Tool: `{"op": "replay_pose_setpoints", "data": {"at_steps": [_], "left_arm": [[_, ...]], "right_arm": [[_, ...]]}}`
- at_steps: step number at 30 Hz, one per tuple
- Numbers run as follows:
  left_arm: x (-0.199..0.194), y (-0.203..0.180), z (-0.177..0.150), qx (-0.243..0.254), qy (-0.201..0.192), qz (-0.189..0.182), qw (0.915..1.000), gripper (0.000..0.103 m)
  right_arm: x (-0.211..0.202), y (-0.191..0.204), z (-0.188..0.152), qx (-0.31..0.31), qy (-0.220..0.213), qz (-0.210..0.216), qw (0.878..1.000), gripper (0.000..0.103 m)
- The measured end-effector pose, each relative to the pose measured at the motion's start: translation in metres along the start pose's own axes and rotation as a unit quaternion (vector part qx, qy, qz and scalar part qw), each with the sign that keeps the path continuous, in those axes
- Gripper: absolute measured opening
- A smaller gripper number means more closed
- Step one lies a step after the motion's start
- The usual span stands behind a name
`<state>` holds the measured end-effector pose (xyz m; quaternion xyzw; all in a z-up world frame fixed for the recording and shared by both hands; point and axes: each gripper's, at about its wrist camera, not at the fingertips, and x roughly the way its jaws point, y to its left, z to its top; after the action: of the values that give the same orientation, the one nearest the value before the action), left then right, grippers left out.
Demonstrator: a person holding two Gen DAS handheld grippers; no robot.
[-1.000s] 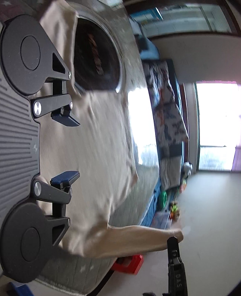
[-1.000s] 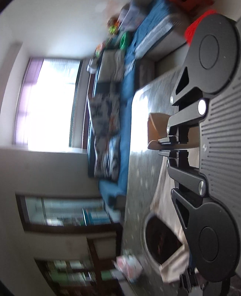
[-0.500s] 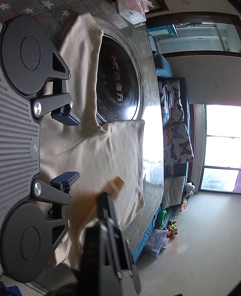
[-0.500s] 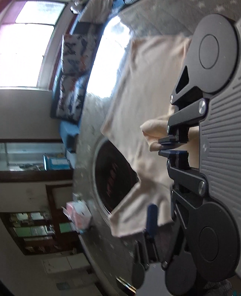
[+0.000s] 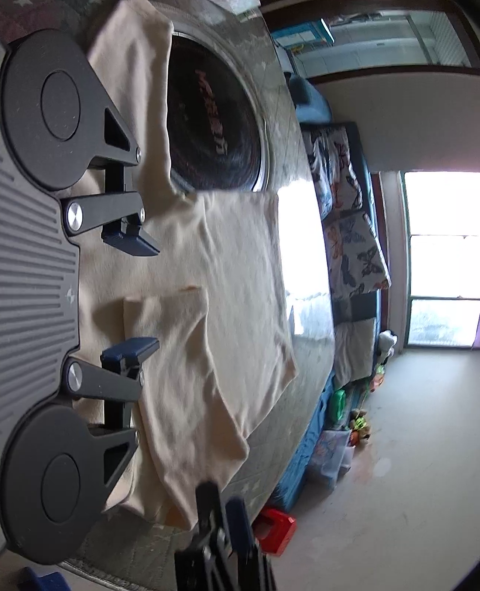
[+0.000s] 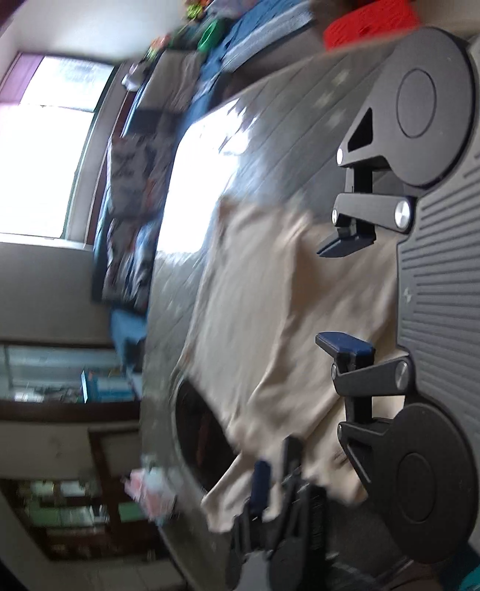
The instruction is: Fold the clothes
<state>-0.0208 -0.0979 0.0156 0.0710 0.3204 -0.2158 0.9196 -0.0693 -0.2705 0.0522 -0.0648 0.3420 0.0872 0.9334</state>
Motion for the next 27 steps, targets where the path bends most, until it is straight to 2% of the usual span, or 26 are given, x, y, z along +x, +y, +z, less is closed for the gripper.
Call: {"op": "replay_pose_setpoints", "data": {"at_steps": [2,5,9,11,14,18,23,27], "left_arm": [[0.007,-0.003,0.0,0.006,0.012,-0.007,0.9999,0.047],[0.014,-0.001,-0.001,0.004,0.02,-0.011,0.9997,0.041],[0.013,-0.004,0.002,0.007,0.019,-0.007,0.9998,0.012],[0.012,-0.004,0.005,0.01,0.017,-0.001,0.9998,0.006],[0.002,-0.004,0.017,0.005,0.0,0.0,1.0,0.005],[-0.017,-0.01,0.046,0.014,-0.042,-0.008,0.999,0.005],[-0.038,-0.025,0.085,0.038,-0.093,-0.025,0.9946,0.005],[-0.047,-0.033,0.1,0.05,-0.118,-0.031,0.9912,0.005]], "right_arm": [[-0.005,-0.011,-0.012,0.013,0.01,-0.012,1.0,0.055],[-0.009,-0.02,-0.025,0.021,0.02,-0.02,0.999,0.056],[-0.007,-0.022,-0.036,0.032,0.022,-0.02,0.999,0.058],[-0.006,-0.022,-0.041,0.037,0.022,-0.019,0.999,0.059],[-0.001,-0.021,-0.042,0.043,0.017,-0.023,0.999,0.06],[0.003,-0.018,-0.046,0.047,0.015,-0.03,0.998,0.061],[0.006,-0.019,-0.048,0.052,0.012,-0.043,0.998,0.062],[0.01,-0.019,-0.049,0.047,0.017,-0.052,0.997,0.062]]}}
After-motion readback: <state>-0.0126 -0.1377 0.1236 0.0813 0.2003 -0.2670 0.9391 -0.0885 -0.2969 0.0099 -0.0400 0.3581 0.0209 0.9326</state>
